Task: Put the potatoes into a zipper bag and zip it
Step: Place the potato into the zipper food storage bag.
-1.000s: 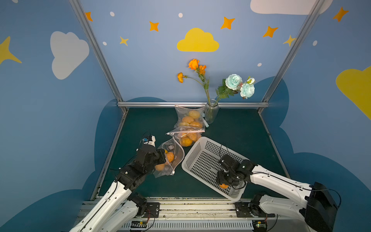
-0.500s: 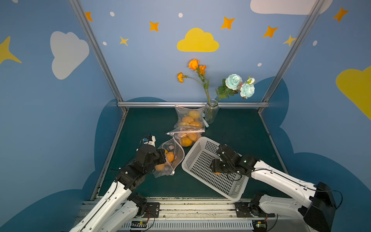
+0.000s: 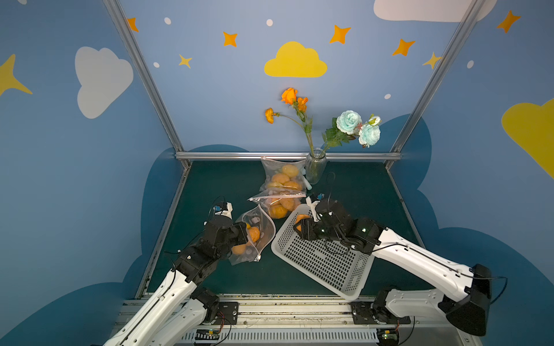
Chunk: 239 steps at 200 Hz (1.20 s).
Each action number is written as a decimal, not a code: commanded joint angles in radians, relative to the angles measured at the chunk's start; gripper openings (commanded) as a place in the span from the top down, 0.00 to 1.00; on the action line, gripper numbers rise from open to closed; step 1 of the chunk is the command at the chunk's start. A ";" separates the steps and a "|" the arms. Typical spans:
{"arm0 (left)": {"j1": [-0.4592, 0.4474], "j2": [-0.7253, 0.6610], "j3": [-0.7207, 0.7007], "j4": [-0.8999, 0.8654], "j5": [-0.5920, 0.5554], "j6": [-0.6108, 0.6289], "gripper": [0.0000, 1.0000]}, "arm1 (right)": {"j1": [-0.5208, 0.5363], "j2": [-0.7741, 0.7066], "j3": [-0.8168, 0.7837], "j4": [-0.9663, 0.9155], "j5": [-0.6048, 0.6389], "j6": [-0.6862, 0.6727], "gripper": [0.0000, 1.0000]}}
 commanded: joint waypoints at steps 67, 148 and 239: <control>-0.003 0.007 0.001 0.002 0.009 0.000 0.97 | 0.065 0.444 0.372 0.038 -0.208 -0.097 0.75; -0.002 0.009 0.003 0.003 0.007 0.001 0.97 | 0.065 0.633 0.523 -0.027 -0.239 -0.102 0.64; -0.003 0.010 0.003 0.002 0.007 0.000 0.97 | 0.059 0.620 0.512 -0.083 -0.128 -0.103 0.25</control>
